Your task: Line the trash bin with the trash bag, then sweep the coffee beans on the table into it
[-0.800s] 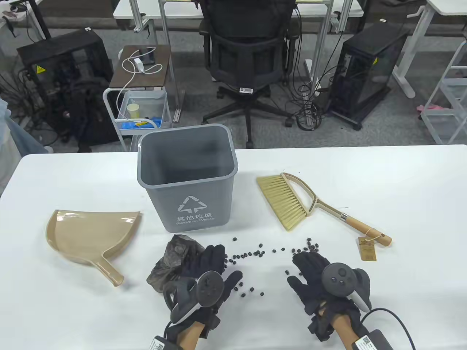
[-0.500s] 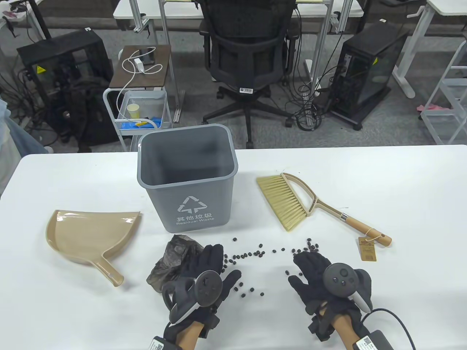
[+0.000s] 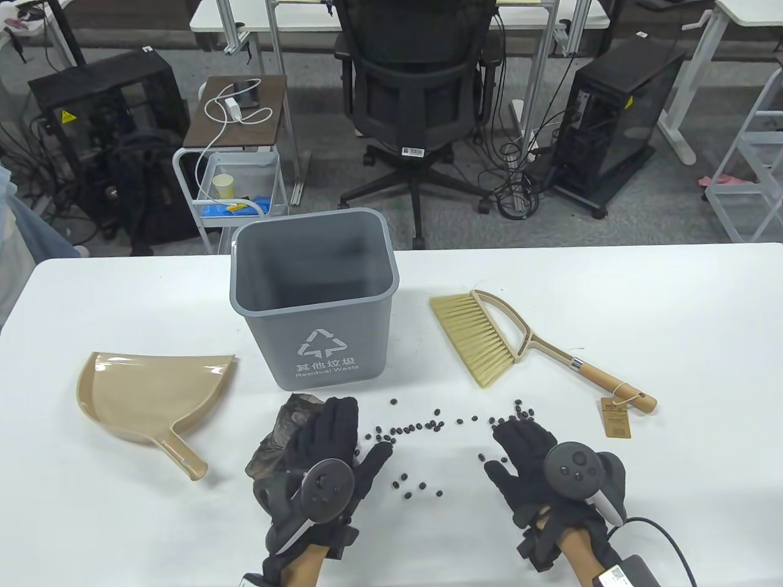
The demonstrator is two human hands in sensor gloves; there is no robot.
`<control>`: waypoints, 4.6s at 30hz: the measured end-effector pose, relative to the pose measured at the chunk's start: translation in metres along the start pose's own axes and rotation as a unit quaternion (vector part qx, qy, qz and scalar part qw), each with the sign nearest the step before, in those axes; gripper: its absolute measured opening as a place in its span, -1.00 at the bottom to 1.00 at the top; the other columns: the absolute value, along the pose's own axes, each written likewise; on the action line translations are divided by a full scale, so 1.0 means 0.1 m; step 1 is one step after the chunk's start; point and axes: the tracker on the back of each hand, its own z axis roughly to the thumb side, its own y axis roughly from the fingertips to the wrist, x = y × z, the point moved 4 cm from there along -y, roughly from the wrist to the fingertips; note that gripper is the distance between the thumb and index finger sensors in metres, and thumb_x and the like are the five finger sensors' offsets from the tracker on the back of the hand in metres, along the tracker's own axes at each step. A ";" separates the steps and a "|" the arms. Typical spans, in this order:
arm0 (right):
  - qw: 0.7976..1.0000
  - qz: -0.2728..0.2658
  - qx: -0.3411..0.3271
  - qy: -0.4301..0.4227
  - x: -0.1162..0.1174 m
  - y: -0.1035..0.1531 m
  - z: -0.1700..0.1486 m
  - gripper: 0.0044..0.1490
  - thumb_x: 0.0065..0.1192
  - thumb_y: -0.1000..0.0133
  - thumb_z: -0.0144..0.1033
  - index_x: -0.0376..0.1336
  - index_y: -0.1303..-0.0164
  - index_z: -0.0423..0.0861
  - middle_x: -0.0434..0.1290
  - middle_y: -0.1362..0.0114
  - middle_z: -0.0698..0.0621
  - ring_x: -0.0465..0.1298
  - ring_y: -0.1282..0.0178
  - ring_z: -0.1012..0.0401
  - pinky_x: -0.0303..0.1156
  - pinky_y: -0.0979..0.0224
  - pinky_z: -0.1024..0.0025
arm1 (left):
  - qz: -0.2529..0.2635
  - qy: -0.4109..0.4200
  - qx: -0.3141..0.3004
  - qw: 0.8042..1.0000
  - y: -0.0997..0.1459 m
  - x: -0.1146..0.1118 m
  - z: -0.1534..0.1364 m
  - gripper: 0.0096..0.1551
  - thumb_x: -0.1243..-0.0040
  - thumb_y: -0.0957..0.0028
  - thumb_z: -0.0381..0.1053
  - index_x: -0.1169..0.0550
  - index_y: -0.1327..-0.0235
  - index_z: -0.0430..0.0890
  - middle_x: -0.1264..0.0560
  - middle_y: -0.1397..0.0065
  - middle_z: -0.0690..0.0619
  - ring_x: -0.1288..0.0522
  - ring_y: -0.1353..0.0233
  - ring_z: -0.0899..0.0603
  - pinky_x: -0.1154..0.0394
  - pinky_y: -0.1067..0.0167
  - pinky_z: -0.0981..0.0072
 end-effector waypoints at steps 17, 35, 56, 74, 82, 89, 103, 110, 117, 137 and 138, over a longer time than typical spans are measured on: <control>1.000 0.018 -0.008 -0.004 0.04 0.00 0.05 -0.13 0.13 -0.02 0.11 0.06 -0.47 -0.06 0.12 -0.59 -0.21 -0.02 -0.57 -0.24 -0.12 -0.53 -0.23 | -0.179 -0.044 0.184 0.966 -0.09 -0.40 -0.96 0.22 -0.37 0.03 0.44 -0.09 -0.72 -0.06 -0.07 -0.82 -0.15 -0.15 -0.73 -0.35 -0.09 -0.56 -0.46; 1.000 0.021 -0.006 -0.013 0.05 -0.01 0.05 -0.14 0.13 -0.02 0.11 0.08 -0.46 -0.07 0.13 -0.59 -0.22 0.00 -0.57 -0.25 -0.11 -0.53 -0.24 | -0.146 -0.093 0.269 0.948 -0.16 -0.66 -1.24 -0.58 -0.36 -0.12 0.06 -0.57 -0.23 0.06 -0.62 -0.37 0.06 -0.61 -0.31 -0.11 -0.45 -0.33 -0.10; 0.997 0.011 0.005 -0.080 -0.04 -0.02 -0.03 -0.12 0.12 -0.03 0.13 0.05 -0.48 -0.07 0.11 -0.60 -0.22 -0.02 -0.57 -0.24 -0.12 -0.53 -0.24 | 0.070 0.300 -0.020 0.951 -0.57 0.57 0.52 -0.59 -0.34 -0.16 0.04 -0.57 -0.25 0.03 -0.65 -0.30 0.03 -0.66 -0.22 -0.09 -0.50 -0.25 -0.06; 0.968 -0.149 -0.049 -0.196 -0.71 0.17 0.23 0.11 0.15 -0.04 0.18 -0.33 -0.54 0.00 -0.31 -0.66 -0.15 -0.38 -0.60 -0.19 -0.30 -0.57 -0.21 | 0.077 0.330 -0.014 0.941 -0.73 -0.19 0.55 -0.59 -0.32 -0.18 0.05 -0.56 -0.26 0.02 -0.64 -0.32 0.03 -0.65 -0.23 -0.10 -0.50 -0.25 -0.07; 0.948 -0.014 -0.039 -0.315 -0.54 -0.32 0.58 0.12 0.07 -0.07 0.34 -0.23 -0.57 -0.09 -0.19 -0.66 -0.22 -0.28 -0.59 -0.25 -0.28 -0.55 -0.23 | 0.083 0.345 -0.039 0.934 -0.72 -0.16 0.65 -0.58 -0.30 -0.19 0.06 -0.54 -0.28 0.04 -0.61 -0.37 0.03 -0.63 -0.29 -0.11 -0.48 -0.30 -0.11; 0.912 -0.041 -0.022 -0.408 -0.50 -0.47 0.42 -0.49 0.07 -0.13 -0.13 0.27 -0.28 0.01 0.12 -0.59 -0.22 -0.07 -0.60 -0.23 -0.20 -0.55 -0.25 | 0.049 0.390 -0.056 0.918 -0.77 -0.24 0.67 -0.58 -0.28 -0.20 0.07 -0.54 -0.29 0.04 -0.61 -0.39 0.03 -0.62 -0.31 -0.13 -0.47 -0.31 -0.12; 0.873 -0.198 0.011 -0.445 -1.72 -0.22 -0.43 -0.53 -0.01 -0.16 -0.06 0.26 -0.22 0.04 0.43 -0.42 -0.11 0.39 -0.41 -0.16 0.29 -0.42 -0.14 | 0.059 0.418 0.021 0.906 -0.80 -0.30 0.23 -0.58 -0.23 -0.24 0.10 -0.54 -0.30 0.00 -0.61 -0.38 -0.01 -0.62 -0.29 -0.15 -0.46 -0.30 -0.13; 0.784 -0.091 -0.121 -0.602 -1.65 -0.30 -0.26 -0.31 -0.08 -0.20 0.24 0.17 -0.37 0.00 0.37 -0.48 -0.15 0.39 -0.41 -0.17 0.31 -0.41 -0.11 | 0.032 0.461 0.007 0.887 -0.81 -0.30 0.33 -0.58 -0.19 -0.26 0.09 -0.54 -0.29 -0.03 -0.62 -0.35 -0.03 -0.65 -0.24 -0.14 -0.51 -0.25 -0.09; 0.876 0.022 -0.149 -0.458 -1.43 -0.37 0.05 0.31 0.21 -0.09 0.35 -0.45 -0.60 -0.05 -0.33 -0.71 -0.22 -0.20 -0.66 -0.29 -0.12 -0.55 -0.34 | 0.028 0.560 0.006 0.828 -0.77 -0.21 0.39 -0.58 -0.17 -0.28 0.09 -0.53 -0.30 -0.05 -0.62 -0.32 -0.04 -0.67 -0.20 -0.11 -0.54 -0.21 -0.04; 0.867 -0.031 -0.070 -0.492 -1.15 -0.45 0.20 -0.53 0.06 -0.19 -0.01 0.34 -0.14 -0.04 0.45 -0.40 -0.15 0.46 -0.33 -0.17 0.37 -0.33 -0.14 | -0.032 0.481 -0.005 0.876 -0.73 -0.42 0.81 -0.57 -0.15 -0.29 0.14 -0.55 -0.27 -0.06 -0.64 -0.30 -0.06 -0.68 -0.17 -0.13 -0.54 -0.19 -0.05; 0.867 -0.039 -0.065 -0.492 -1.22 -0.42 0.15 -0.54 0.04 -0.20 0.02 0.36 -0.10 -0.03 0.48 -0.36 -0.12 0.50 -0.30 -0.15 0.40 -0.31 -0.11 | -0.028 0.485 0.001 0.874 -0.74 -0.41 0.77 -0.57 -0.15 -0.29 0.14 -0.56 -0.27 -0.06 -0.64 -0.30 -0.06 -0.68 -0.17 -0.13 -0.54 -0.19 -0.05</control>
